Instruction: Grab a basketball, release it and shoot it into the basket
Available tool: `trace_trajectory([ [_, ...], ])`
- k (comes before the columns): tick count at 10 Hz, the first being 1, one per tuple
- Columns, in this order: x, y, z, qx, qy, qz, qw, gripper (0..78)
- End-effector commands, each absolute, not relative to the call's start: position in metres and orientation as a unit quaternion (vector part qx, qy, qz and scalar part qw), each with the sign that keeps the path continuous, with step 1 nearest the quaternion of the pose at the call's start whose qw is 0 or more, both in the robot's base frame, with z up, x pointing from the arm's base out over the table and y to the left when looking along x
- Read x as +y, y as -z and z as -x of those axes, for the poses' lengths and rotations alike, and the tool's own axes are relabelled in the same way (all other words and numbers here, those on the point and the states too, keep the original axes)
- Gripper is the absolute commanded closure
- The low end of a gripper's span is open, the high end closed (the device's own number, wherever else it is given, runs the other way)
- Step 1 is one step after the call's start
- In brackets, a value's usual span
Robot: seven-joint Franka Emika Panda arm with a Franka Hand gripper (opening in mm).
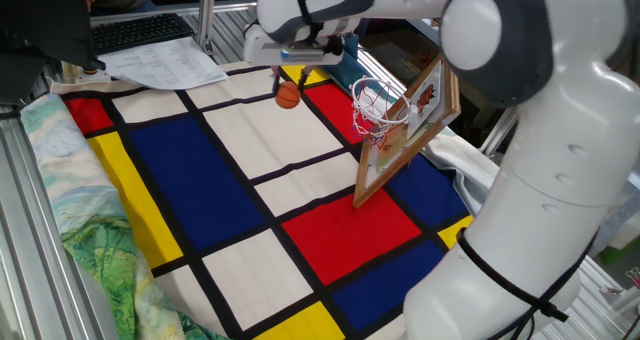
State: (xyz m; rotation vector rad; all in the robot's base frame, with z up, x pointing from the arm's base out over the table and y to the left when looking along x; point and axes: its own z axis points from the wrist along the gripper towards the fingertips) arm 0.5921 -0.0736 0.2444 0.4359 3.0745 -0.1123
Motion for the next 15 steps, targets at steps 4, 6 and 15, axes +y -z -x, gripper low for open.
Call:
trace_trajectory([
  [4,-0.0792,-0.2572,-0.5827,0.988,0.034,-0.153,0.016,76.2],
  [6,-0.079,-0.257,-0.5824,0.988,0.031,-0.153,0.012,76.2],
  [15,-0.079,-0.257,-0.5824,0.969,0.046,-0.24,0.03,76.2],
])
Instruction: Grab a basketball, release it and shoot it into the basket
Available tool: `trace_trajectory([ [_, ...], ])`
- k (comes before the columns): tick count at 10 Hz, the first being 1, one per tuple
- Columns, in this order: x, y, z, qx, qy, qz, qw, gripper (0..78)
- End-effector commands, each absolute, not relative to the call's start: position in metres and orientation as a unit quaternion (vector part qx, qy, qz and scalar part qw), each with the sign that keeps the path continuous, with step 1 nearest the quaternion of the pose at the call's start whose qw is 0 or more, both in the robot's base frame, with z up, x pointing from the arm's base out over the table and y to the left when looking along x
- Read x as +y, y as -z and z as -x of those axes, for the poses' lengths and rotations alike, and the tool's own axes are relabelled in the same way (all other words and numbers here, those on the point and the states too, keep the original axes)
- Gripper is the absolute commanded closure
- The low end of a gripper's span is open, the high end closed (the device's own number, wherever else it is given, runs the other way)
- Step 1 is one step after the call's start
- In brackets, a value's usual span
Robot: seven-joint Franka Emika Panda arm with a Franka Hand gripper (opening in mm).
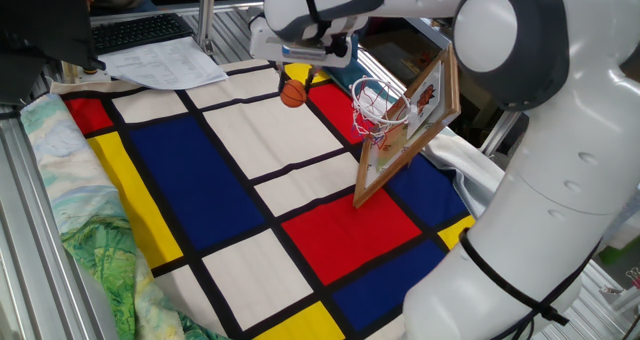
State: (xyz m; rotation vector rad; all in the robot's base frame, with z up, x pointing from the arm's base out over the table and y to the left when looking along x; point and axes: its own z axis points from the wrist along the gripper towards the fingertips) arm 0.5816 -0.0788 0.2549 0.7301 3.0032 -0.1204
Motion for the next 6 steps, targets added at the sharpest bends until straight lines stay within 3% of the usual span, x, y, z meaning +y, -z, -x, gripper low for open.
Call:
trace_trajectory([
  [1,-0.079,-0.257,-0.582,0.971,0.047,-0.235,0.021,76.2],
  [6,-0.125,-0.297,-0.552,0.979,0.049,-0.199,0.008,76.2],
])
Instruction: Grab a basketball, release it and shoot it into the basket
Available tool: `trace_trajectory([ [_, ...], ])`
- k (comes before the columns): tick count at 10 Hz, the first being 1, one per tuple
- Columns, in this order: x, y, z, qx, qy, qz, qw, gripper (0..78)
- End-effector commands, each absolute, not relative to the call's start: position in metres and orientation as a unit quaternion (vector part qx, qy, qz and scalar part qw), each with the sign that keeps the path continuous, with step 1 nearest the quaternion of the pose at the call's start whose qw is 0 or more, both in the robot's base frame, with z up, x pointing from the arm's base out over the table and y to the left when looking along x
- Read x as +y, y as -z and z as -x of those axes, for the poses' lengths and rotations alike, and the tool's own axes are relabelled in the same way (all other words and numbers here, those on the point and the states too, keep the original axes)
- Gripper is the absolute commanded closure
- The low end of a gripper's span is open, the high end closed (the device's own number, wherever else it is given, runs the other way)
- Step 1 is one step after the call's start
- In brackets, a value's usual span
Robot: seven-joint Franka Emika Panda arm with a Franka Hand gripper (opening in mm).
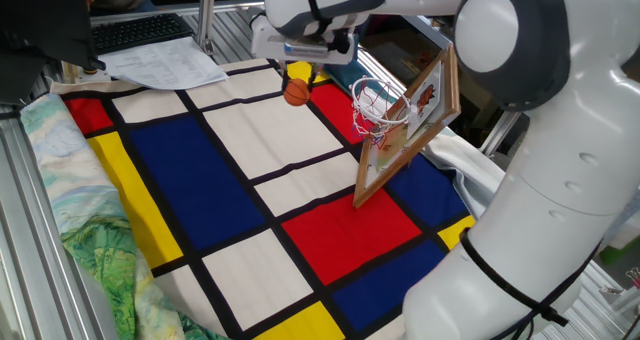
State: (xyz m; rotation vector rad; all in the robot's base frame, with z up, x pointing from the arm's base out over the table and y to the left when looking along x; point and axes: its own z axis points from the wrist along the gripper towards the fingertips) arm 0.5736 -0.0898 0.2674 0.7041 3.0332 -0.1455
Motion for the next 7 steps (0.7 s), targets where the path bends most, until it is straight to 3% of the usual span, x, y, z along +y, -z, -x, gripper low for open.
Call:
trace_trajectory([
  [1,-0.134,-0.305,-0.546,0.98,0.049,-0.194,0.008,76.2],
  [3,-0.154,-0.326,-0.527,0.982,0.049,-0.182,0.002,76.2],
  [7,-0.176,-0.336,-0.512,0.988,0.05,-0.146,0.003,76.2],
])
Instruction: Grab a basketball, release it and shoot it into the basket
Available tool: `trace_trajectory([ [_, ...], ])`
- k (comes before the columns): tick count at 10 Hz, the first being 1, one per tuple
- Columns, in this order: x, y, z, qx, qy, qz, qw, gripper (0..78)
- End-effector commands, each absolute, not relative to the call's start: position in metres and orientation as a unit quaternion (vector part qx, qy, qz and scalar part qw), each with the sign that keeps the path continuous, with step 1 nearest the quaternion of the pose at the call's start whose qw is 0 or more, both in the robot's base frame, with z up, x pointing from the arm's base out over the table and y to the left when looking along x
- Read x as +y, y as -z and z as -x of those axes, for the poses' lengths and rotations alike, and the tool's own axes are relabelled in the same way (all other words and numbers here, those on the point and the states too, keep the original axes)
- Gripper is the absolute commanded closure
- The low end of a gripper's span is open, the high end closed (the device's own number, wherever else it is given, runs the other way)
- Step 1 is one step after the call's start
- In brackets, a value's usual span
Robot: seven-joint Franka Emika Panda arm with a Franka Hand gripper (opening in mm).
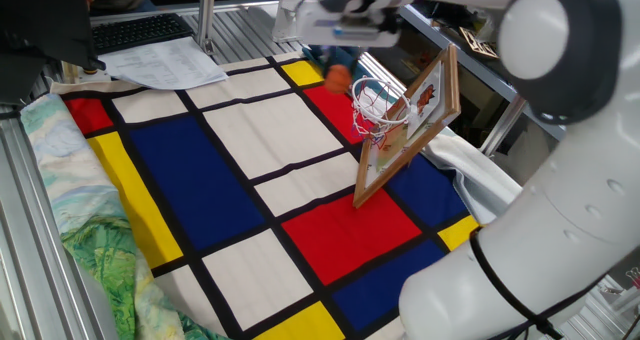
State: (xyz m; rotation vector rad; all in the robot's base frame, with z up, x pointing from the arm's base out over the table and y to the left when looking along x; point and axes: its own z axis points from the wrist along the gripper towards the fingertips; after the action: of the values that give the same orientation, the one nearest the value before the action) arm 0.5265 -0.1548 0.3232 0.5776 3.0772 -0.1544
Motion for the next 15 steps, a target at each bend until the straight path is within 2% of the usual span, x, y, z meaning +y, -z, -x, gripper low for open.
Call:
trace_trajectory([
  [1,-0.181,-0.3361,-0.5099,0.989,0.05,-0.139,0.004,76.2],
  [6,-0.1886,-0.3372,-0.5101,0.991,0.051,-0.121,0.008,76.2],
  [9,-0.1884,-0.3371,-0.5097,0.99,0.052,-0.128,0.001,76.2],
  [15,-0.1884,-0.3371,-0.5097,0.975,0.07,-0.213,0.008,76.2],
])
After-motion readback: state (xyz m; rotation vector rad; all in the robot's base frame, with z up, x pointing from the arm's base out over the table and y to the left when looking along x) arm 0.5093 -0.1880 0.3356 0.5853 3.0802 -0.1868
